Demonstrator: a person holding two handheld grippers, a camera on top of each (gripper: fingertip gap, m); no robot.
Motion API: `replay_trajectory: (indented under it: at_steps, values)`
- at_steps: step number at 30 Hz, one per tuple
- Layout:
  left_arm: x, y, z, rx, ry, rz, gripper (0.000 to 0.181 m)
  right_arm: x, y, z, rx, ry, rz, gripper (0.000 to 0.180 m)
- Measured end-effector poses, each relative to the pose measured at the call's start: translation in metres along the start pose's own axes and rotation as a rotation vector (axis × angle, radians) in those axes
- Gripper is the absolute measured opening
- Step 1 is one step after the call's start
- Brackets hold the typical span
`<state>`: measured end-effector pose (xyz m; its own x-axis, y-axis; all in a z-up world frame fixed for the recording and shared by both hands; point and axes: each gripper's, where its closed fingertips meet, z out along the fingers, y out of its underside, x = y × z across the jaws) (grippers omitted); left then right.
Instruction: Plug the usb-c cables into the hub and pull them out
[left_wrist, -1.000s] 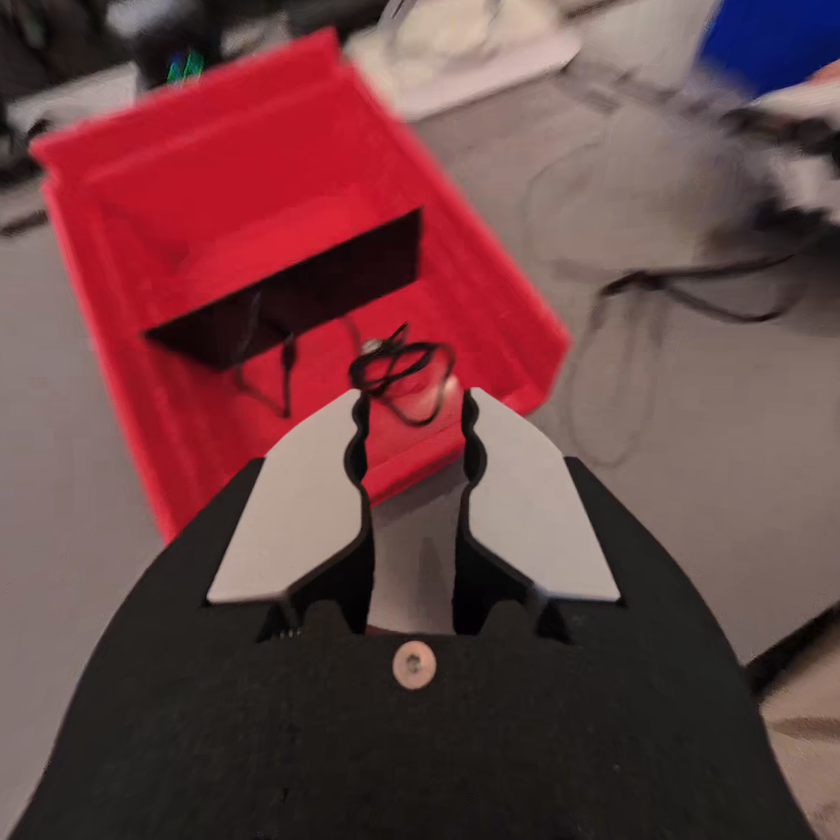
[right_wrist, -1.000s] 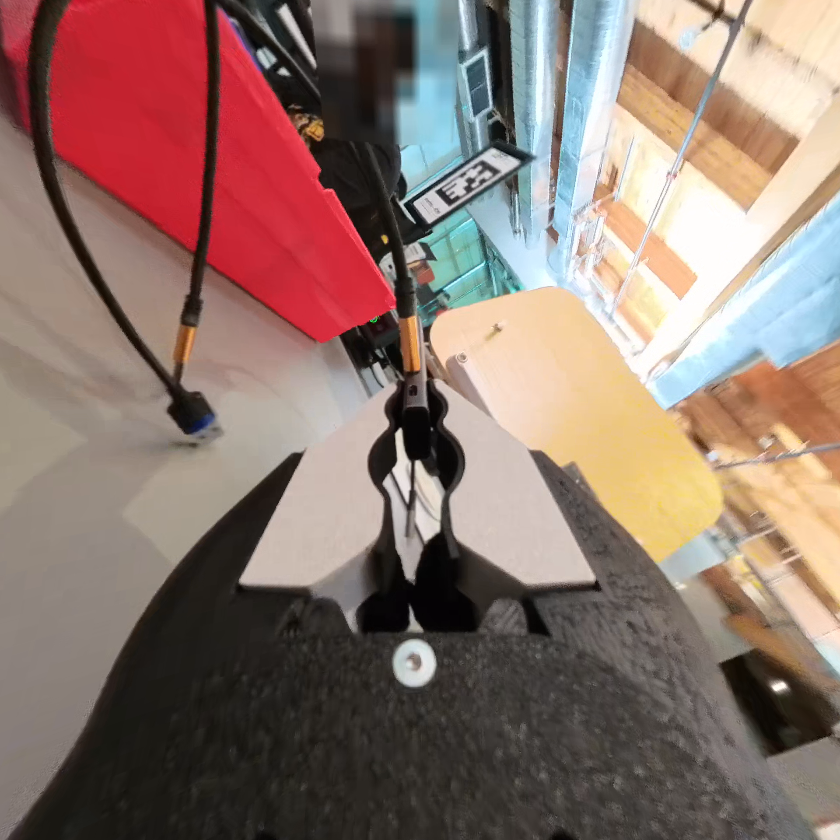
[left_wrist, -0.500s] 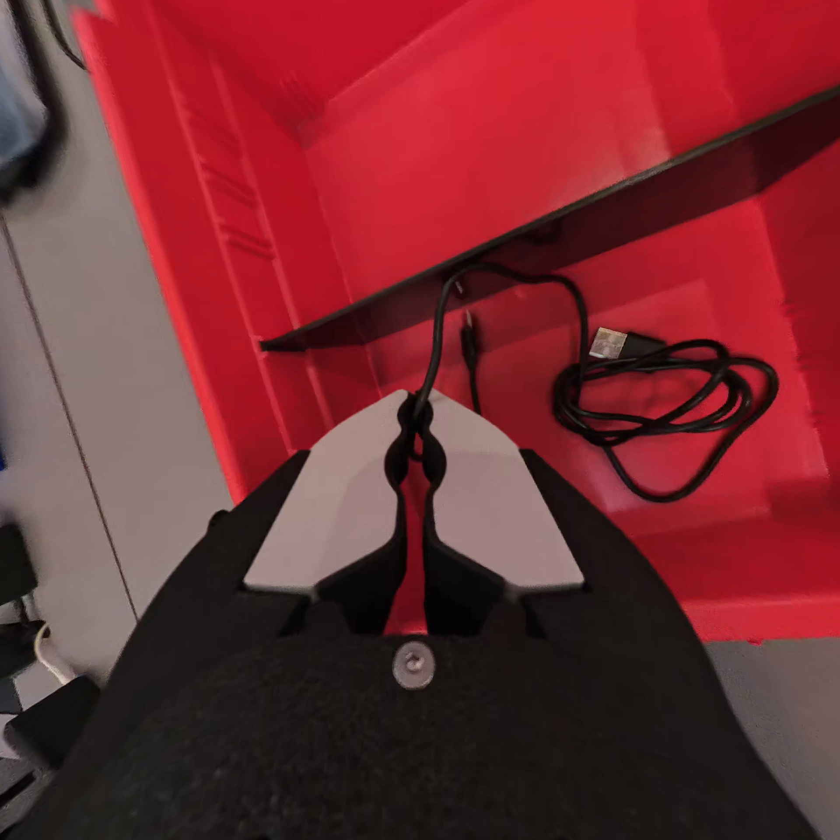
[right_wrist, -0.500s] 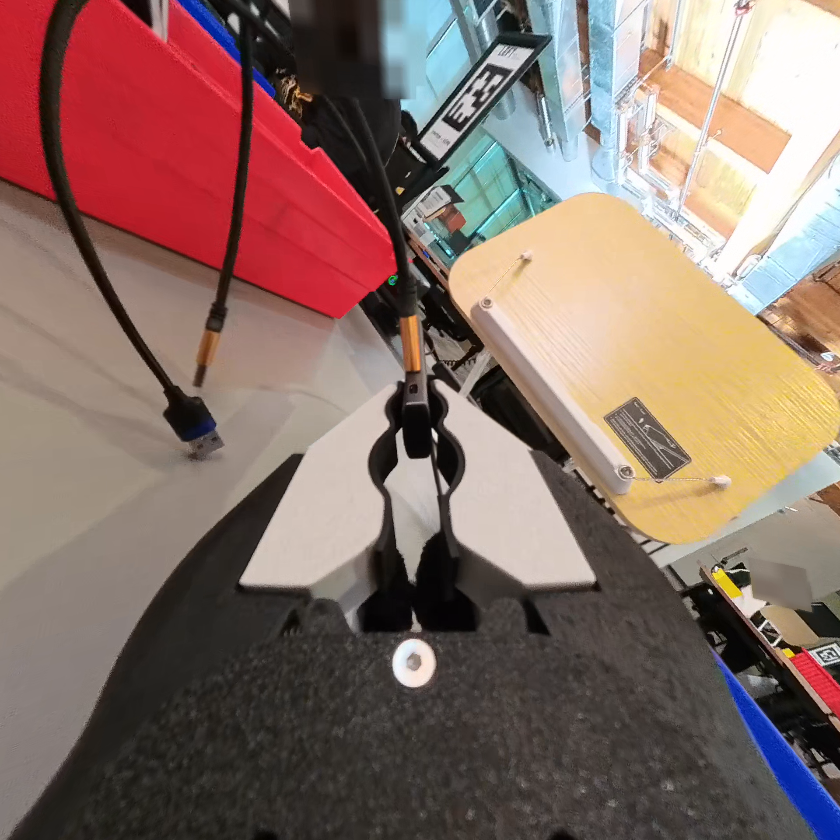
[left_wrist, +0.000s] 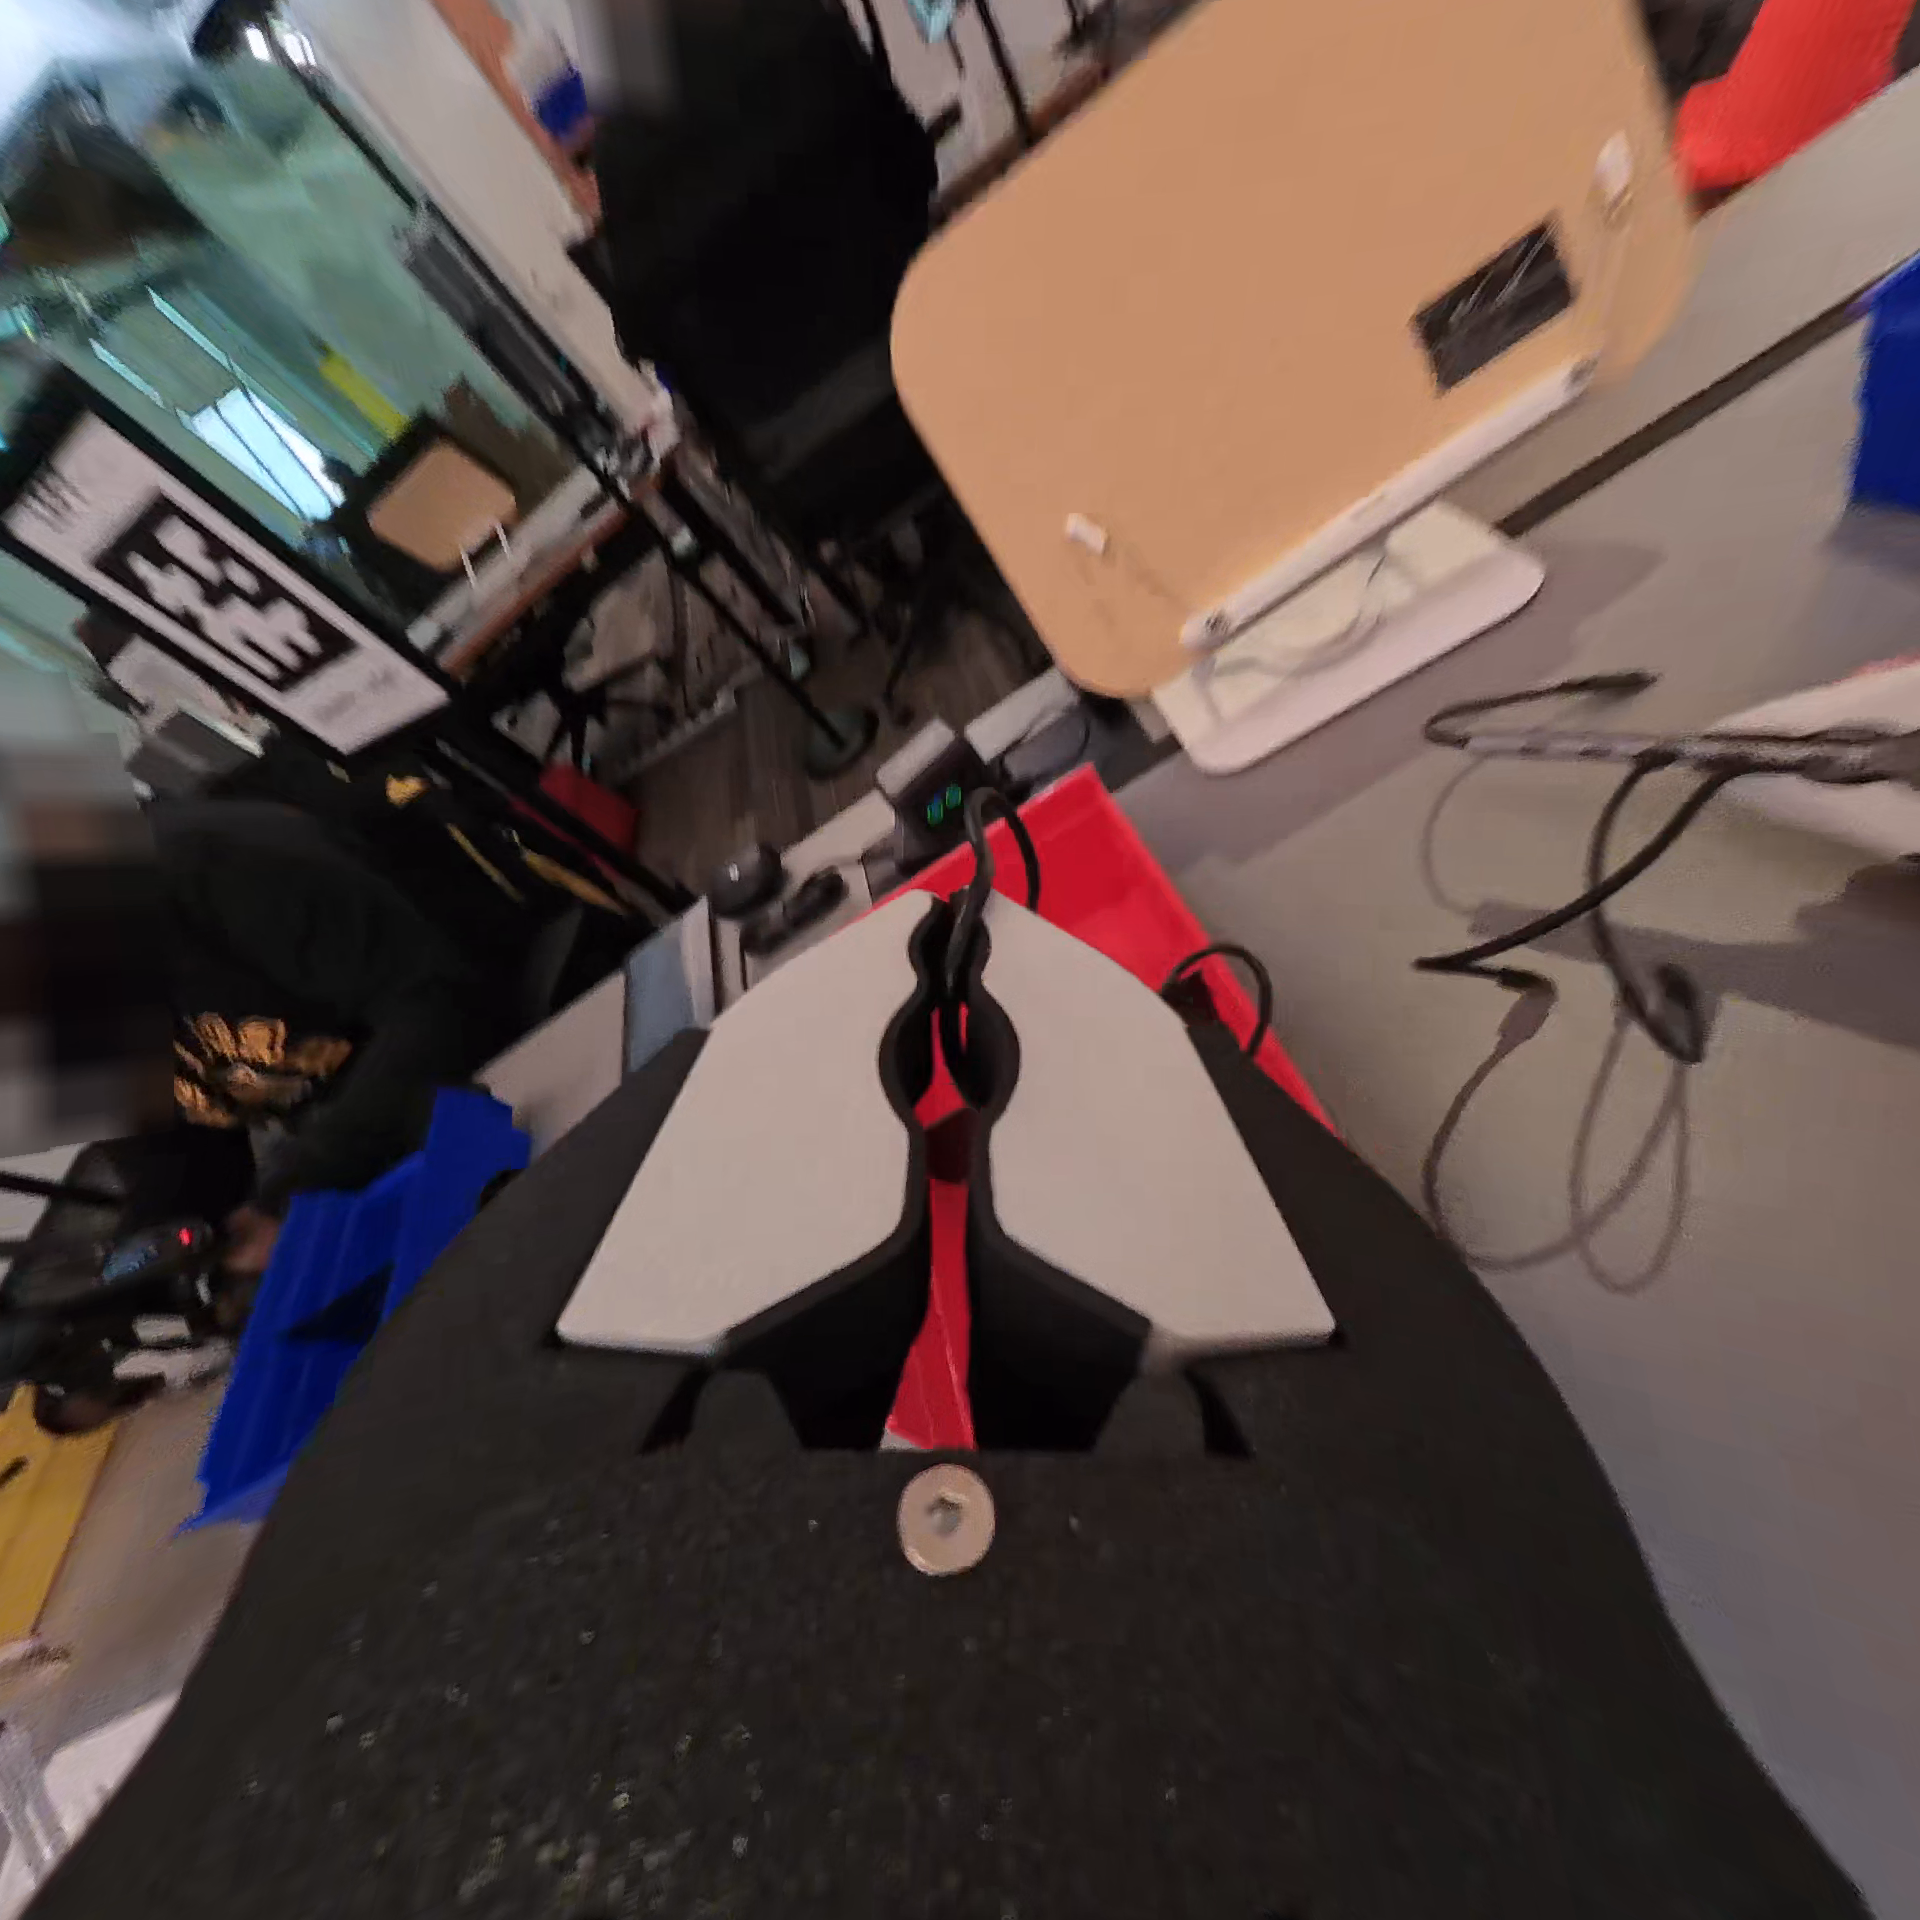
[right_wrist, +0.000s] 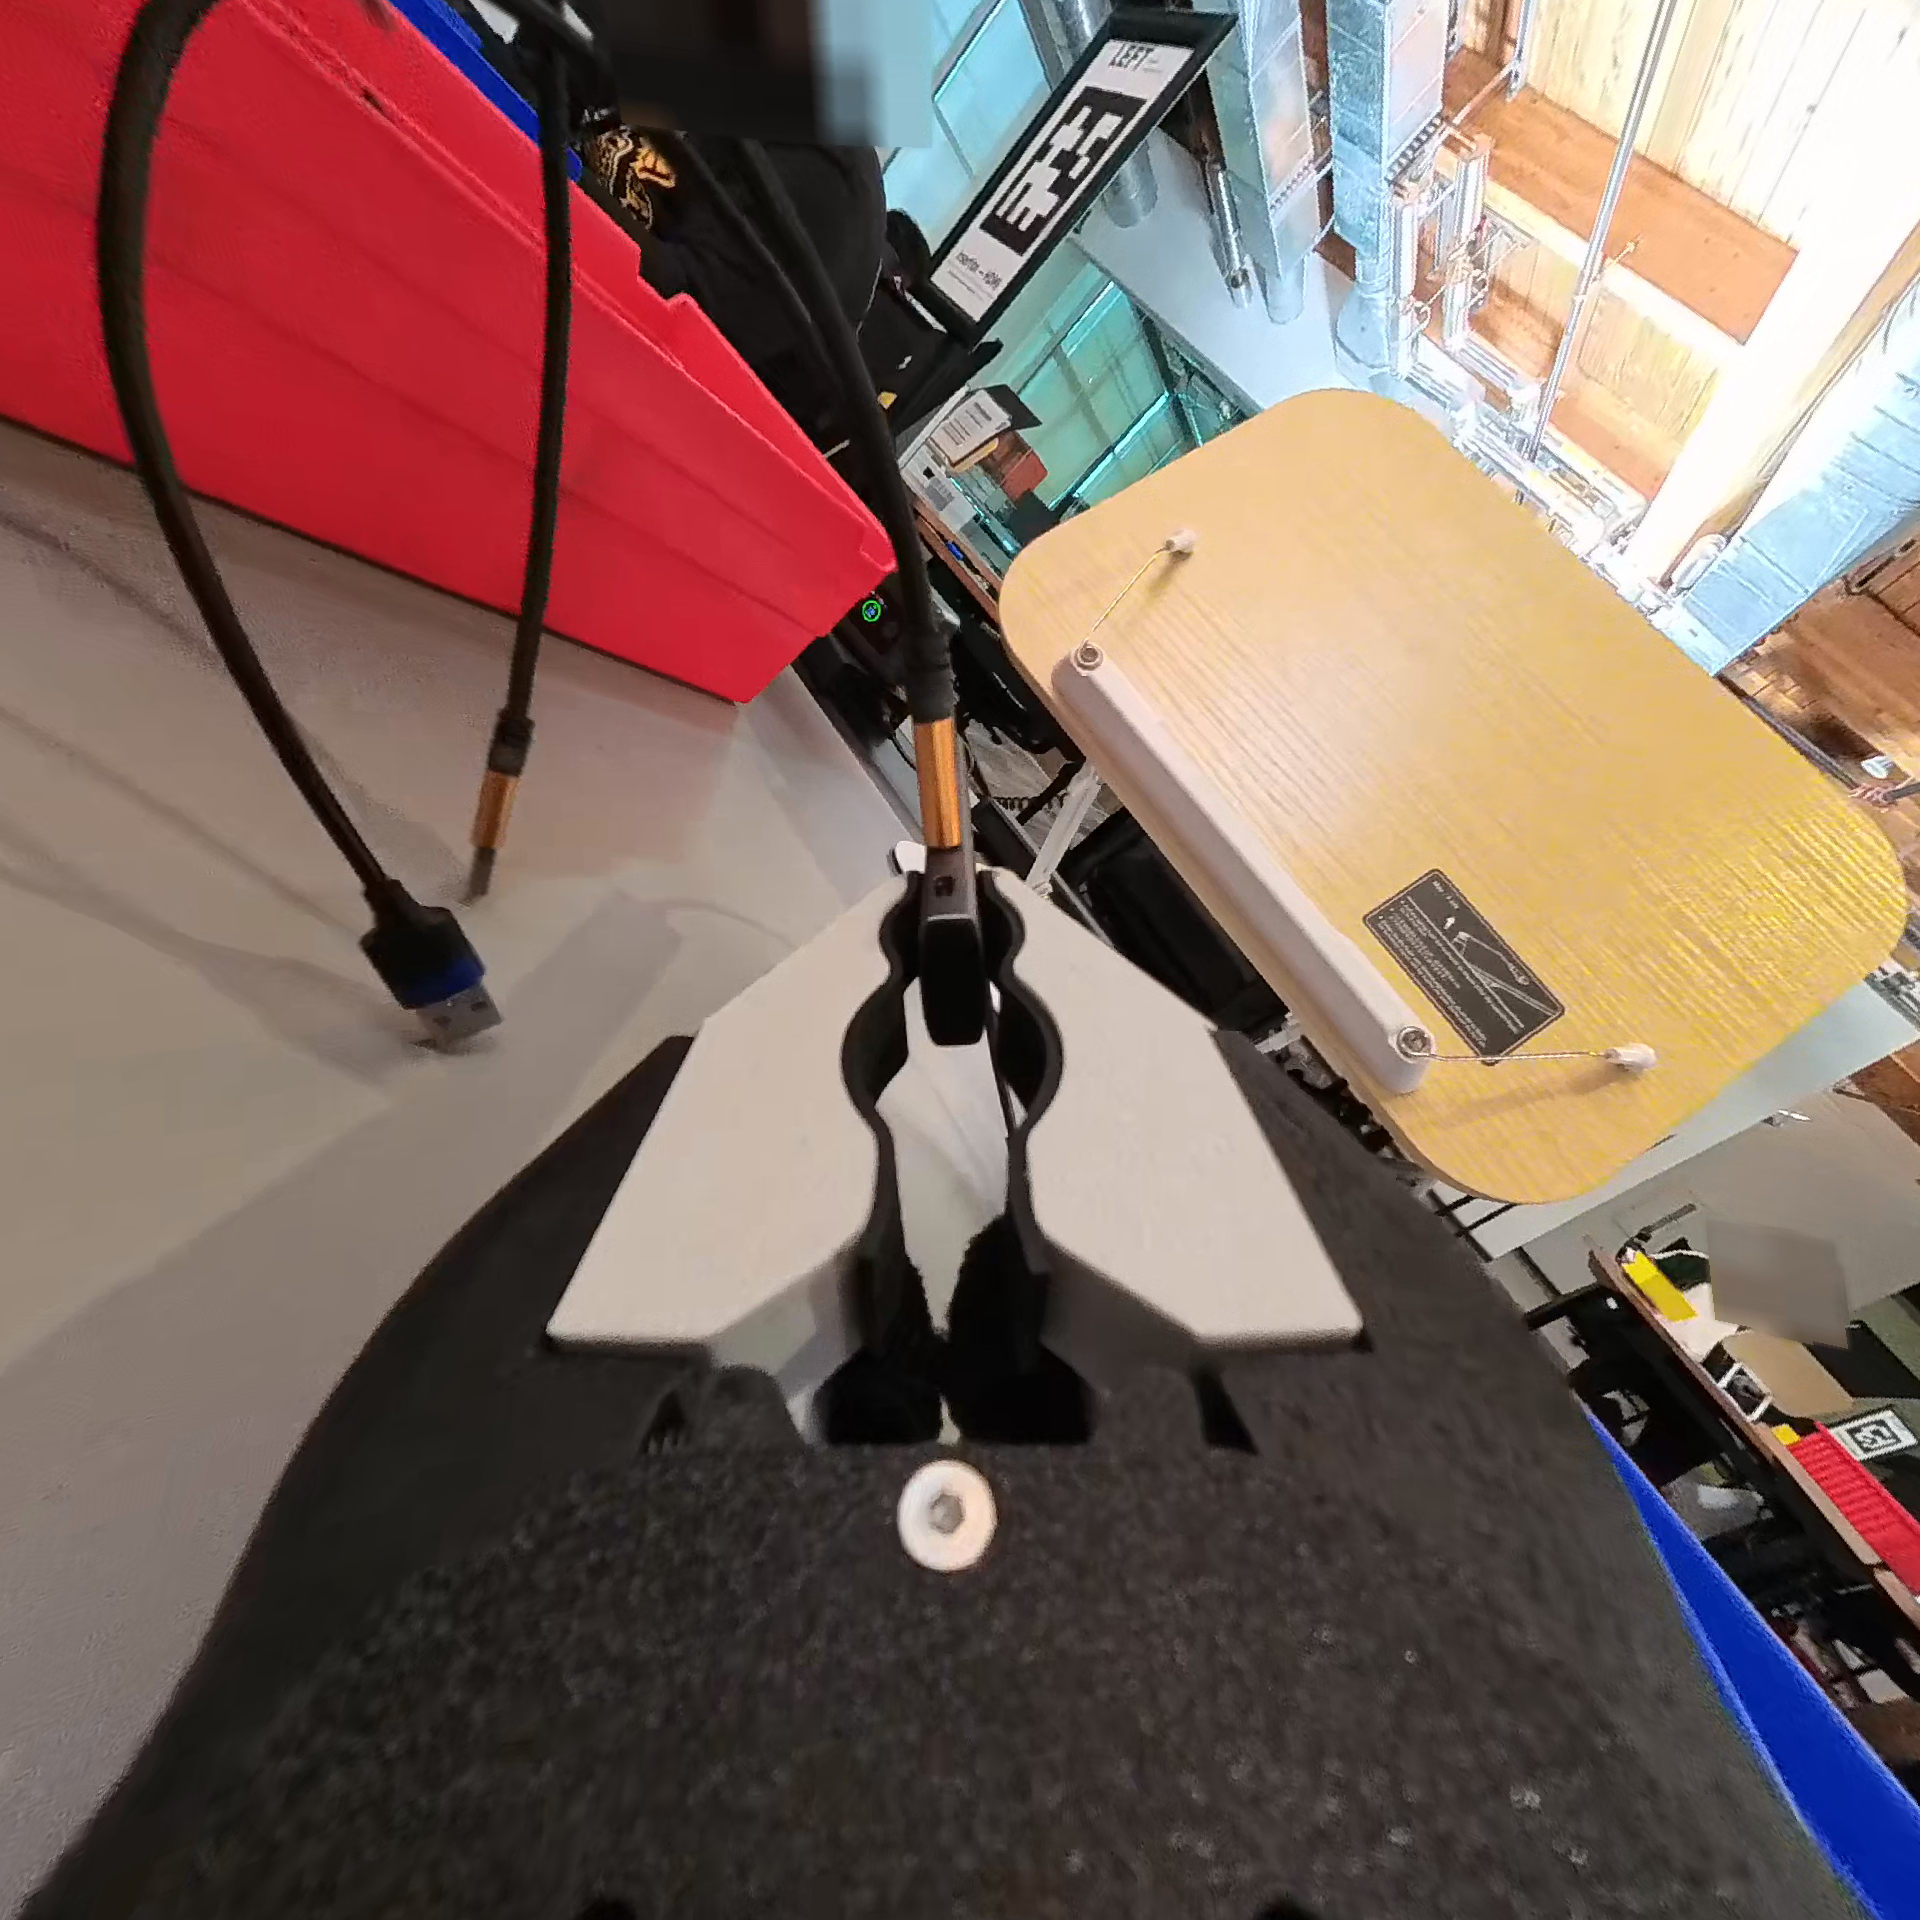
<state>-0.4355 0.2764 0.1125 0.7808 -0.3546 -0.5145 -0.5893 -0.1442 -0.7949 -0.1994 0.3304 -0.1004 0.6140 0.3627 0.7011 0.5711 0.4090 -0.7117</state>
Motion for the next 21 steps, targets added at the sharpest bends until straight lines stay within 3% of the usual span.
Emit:
replay_trajectory:
  at_steps: [6,9,14,18,21]
  values:
    - [0.040,-0.055,-0.061,0.180,0.100,0.022,0.000,-0.001,0.001,0.000,-0.009,0.005,-0.032,0.009]
    - [0.080,-0.053,-0.067,0.189,0.242,-0.010,0.000,-0.002,0.002,0.000,-0.012,0.005,-0.039,0.009]
    - [0.142,0.020,-0.020,0.005,0.400,-0.119,0.000,-0.004,0.003,0.000,-0.016,0.001,-0.058,0.009]
    - [0.164,0.093,0.015,-0.130,0.378,-0.221,0.000,-0.006,0.007,0.001,-0.035,-0.011,-0.057,0.009]
    - [0.171,0.126,0.020,-0.162,0.362,-0.267,0.000,-0.006,0.007,0.001,-0.034,-0.014,-0.050,0.009]
